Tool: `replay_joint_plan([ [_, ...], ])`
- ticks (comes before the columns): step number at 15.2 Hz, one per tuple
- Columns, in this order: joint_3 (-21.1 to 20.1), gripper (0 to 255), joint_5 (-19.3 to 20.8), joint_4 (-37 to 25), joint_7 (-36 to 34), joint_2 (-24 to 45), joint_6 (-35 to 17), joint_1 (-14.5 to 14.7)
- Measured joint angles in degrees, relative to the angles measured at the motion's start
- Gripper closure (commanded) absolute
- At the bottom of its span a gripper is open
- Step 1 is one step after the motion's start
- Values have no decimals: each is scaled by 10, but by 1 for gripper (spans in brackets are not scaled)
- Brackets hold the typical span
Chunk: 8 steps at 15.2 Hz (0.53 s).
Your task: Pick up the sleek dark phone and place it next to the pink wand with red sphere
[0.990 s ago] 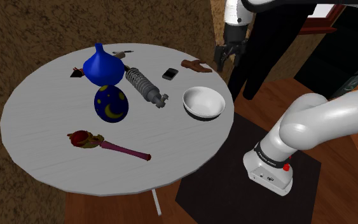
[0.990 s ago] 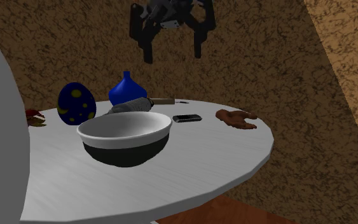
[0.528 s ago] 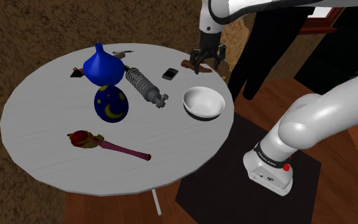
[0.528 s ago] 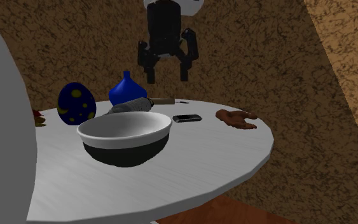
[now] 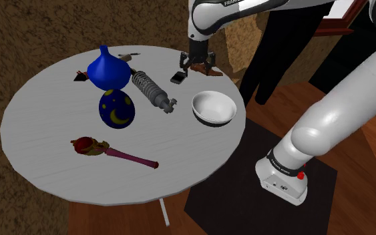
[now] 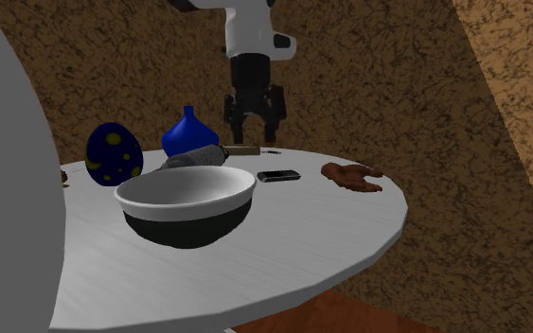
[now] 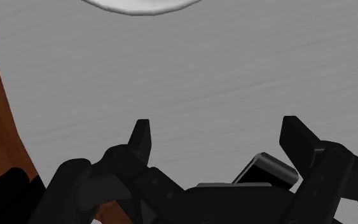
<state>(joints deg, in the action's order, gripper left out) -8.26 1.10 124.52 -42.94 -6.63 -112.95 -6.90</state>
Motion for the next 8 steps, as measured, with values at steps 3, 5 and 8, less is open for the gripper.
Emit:
replay_joint_plan([
  [3, -3, 0, 11, -53, -59, 66, -19, -3],
  [5, 0, 0, 19, -84, -94, 105, -31, -5],
  [8, 8, 0, 31, -135, -144, 168, -49, -7],
])
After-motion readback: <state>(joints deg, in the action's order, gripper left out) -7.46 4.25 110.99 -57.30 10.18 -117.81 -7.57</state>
